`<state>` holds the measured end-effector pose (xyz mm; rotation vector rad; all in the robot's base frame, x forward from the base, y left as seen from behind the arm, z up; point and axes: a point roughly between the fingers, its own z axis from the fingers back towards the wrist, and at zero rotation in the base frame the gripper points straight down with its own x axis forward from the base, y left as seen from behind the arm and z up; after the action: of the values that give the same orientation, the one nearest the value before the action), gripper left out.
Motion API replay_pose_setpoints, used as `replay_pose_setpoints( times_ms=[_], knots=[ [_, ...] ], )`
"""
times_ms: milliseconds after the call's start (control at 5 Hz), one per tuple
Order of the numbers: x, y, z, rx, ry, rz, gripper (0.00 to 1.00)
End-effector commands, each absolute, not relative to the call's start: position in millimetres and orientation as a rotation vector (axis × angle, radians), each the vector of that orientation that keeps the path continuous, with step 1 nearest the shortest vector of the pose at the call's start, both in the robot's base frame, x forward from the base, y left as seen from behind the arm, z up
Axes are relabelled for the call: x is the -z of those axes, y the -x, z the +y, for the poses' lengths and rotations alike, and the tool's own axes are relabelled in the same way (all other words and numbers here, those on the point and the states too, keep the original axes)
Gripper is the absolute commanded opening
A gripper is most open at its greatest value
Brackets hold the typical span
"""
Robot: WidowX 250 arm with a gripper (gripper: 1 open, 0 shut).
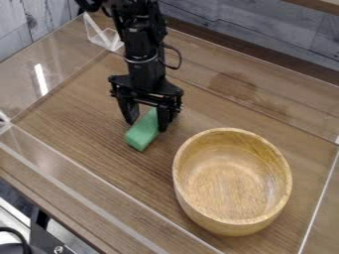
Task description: Move green stick from inside the wooden bowl to the table next to it
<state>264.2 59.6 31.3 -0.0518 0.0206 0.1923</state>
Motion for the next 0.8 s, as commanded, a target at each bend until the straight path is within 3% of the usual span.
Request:
replay_pose_setpoints(
  times_ms=[0, 600],
  knots=[
    [-38.9, -266.7, 62.7, -0.201, 0.050, 0.012, 1.00],
    [-30.9, -263.7, 61.9, -0.207, 0.044, 0.041, 1.00]
  ],
)
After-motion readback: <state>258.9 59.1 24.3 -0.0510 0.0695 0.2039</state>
